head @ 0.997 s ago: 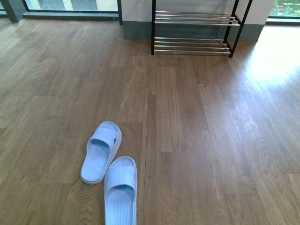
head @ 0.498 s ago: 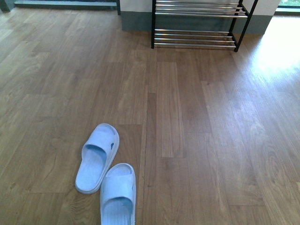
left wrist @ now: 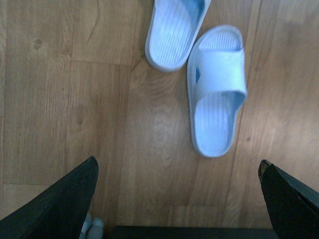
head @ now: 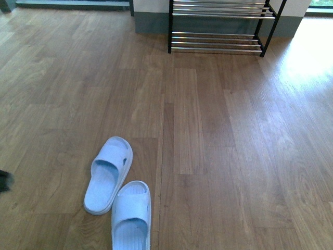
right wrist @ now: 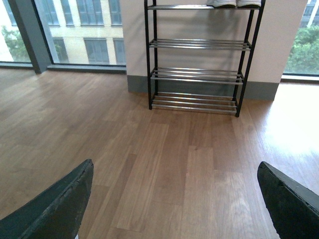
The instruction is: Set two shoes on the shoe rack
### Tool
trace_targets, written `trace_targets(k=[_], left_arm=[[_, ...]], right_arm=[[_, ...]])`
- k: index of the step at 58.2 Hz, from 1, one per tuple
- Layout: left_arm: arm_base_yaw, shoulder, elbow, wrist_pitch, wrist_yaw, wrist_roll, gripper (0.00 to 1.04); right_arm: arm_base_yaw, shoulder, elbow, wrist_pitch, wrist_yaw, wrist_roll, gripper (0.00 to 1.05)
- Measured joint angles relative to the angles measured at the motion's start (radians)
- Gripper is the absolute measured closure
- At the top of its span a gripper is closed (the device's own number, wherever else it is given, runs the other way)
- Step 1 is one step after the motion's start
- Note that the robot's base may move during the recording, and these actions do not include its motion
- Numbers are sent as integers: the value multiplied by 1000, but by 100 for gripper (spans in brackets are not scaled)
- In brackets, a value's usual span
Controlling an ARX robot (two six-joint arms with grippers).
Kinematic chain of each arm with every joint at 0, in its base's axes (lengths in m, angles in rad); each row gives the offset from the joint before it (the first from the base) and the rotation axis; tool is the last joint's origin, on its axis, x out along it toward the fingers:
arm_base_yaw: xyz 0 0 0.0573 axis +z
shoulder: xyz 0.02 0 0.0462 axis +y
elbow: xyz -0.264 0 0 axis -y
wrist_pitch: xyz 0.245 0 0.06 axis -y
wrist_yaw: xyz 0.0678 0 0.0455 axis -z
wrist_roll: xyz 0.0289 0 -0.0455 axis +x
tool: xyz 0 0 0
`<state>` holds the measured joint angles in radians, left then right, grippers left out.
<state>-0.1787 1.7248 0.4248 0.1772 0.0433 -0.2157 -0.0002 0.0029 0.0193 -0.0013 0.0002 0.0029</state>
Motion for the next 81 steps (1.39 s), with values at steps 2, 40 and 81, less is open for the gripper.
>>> trace_targets(k=[2,40,81], left_arm=[[-15,85,34,12,-2,34,9],[-115,818,455,191,-78,159,9],[-129,965,575,177,56,148,9]], right_arm=[[0,0,0,0,0,0,9],[0,0,0,0,0,0,9],[0,0,0,0,0,0,9]])
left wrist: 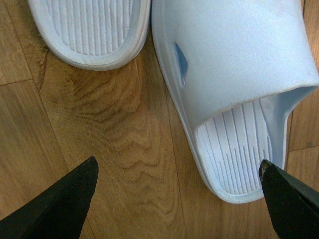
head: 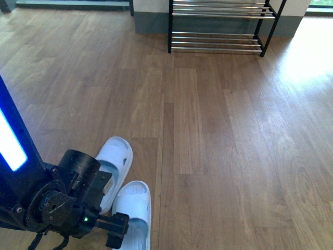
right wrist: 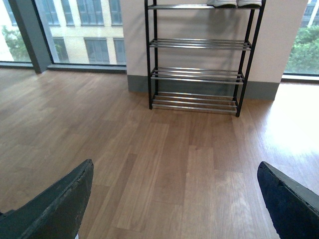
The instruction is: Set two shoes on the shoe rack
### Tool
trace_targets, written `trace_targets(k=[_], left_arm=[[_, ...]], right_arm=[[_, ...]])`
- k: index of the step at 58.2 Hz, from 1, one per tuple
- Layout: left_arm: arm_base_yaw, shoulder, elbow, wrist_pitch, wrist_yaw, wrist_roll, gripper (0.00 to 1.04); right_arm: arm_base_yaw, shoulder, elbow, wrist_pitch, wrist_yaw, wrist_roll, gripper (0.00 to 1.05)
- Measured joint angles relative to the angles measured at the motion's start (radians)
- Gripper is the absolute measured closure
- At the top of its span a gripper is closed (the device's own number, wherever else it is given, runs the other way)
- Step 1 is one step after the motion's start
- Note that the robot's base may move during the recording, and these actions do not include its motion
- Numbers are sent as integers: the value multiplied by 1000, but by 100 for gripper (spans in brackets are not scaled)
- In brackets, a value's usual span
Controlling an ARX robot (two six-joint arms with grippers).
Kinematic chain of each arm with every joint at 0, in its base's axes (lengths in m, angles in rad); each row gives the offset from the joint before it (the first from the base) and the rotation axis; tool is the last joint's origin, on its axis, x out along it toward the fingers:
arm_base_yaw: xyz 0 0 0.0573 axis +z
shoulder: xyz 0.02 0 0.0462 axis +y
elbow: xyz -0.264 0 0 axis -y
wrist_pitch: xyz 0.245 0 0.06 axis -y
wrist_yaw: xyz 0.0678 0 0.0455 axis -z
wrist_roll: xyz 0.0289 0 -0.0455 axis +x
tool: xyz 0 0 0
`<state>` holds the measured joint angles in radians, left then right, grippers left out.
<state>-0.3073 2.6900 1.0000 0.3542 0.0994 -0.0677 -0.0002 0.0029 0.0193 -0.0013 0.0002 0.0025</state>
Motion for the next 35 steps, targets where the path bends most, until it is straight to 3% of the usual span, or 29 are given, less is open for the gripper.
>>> trace_targets(k=[12,23,35], left_arm=[[-8,43,43,2,-24,42,9],[-4,108,60,148,-97,99,9],[-5,133,80,163,-122,103,9]], right_arm=[[0,0,0,0,0,0,9],[0,0,0,0,0,0,9],[0,0,0,0,0,0,9]])
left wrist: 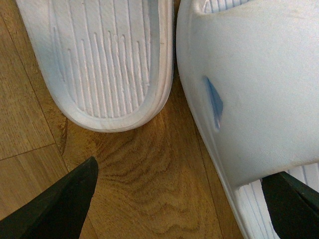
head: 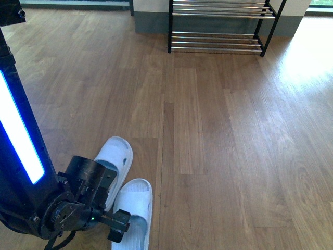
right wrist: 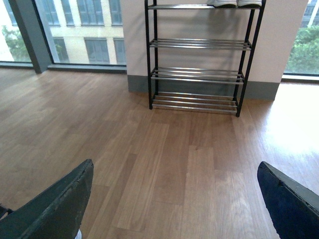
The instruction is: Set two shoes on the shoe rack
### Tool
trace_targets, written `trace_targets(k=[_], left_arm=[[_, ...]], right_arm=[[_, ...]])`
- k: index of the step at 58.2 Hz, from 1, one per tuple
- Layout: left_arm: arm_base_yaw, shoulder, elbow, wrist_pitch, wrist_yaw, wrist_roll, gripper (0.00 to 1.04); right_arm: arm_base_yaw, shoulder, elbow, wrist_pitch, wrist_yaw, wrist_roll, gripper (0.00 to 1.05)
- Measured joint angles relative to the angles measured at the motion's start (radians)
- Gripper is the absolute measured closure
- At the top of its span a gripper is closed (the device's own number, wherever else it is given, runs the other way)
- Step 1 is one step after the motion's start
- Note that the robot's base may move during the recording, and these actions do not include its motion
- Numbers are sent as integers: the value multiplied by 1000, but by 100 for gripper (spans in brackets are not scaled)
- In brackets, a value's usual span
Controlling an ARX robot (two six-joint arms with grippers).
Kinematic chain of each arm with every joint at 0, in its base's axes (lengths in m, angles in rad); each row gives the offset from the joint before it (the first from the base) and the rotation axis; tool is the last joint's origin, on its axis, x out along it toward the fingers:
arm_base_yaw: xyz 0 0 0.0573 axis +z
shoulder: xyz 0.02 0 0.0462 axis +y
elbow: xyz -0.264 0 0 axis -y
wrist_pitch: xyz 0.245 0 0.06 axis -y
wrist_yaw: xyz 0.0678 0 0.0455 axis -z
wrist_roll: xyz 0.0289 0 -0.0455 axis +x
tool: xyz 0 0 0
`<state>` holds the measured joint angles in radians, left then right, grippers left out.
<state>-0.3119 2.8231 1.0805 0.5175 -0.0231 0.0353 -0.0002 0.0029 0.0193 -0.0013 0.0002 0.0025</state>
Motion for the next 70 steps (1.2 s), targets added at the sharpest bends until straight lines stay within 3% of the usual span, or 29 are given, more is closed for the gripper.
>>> trace_targets(k=[29,39,70], left_arm=[[-17,50,42,31,37,-17,9],[-9,79,54,158,13,15,10],[3,82,46,195,-23,28,95]], right_arm=[[0,0,0,0,0,0,9],[0,0,0,0,0,0,9],[0,0,0,0,0,0,9]])
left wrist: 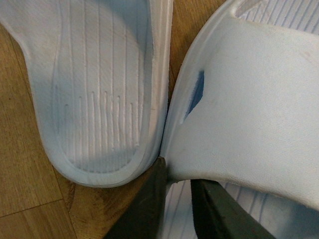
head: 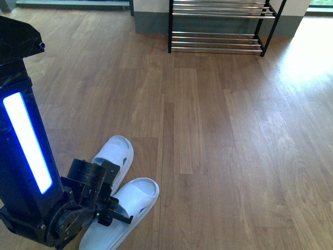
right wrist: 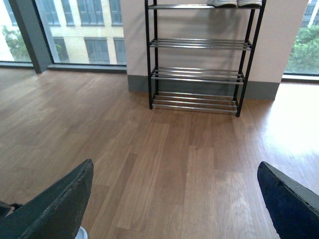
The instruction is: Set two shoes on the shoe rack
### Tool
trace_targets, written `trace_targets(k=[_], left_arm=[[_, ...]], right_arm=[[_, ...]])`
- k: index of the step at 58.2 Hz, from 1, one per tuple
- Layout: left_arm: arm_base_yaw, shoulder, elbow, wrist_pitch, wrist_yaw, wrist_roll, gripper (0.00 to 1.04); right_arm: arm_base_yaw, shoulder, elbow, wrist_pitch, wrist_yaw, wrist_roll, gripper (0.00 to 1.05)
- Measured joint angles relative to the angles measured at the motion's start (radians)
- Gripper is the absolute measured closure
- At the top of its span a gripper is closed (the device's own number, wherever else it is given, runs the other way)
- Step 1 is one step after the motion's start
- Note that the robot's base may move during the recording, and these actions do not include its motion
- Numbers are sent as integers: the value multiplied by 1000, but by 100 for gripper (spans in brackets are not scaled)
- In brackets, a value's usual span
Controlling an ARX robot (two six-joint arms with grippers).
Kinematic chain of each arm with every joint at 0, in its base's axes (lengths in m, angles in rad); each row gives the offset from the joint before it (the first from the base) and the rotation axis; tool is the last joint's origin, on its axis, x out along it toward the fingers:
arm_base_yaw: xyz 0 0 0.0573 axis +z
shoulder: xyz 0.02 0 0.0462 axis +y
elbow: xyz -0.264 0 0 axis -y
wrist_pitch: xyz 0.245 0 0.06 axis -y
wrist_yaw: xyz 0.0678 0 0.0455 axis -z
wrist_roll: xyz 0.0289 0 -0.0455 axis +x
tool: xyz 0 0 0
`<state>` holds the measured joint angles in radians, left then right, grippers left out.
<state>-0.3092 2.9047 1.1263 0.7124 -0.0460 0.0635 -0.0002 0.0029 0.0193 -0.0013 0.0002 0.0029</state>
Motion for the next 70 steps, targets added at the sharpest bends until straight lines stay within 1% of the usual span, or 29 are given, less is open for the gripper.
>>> trace_targets(k=[4,24,34,39,46,51,59,70], left_arm=[[1,0,0,-2,-4,-1,103],[9,-49,-57,-17,18,-10,103],[27,-110,-97,-19,-16,-19,103],[33,-164,-137,-34,-10,-39,103],[49,-280,-214,-44,-5,-77,103],[82,-423,-293,-56,-24,-89,103],[150,-635,-403,-82,-64,-100,103],[242,-989,-596,-145,-156,-77,103]], right_arm=[[0,0,0,0,0,0,9],[0,0,0,0,0,0,9],[0,0,0,0,0,0,9],[0,0,0,0,0,0,9],[0,0,0,0,0,0,9],[0,0,0,0,0,0,9],[0,0,0,0,0,0,9],[0,0,0,0,0,0,9]])
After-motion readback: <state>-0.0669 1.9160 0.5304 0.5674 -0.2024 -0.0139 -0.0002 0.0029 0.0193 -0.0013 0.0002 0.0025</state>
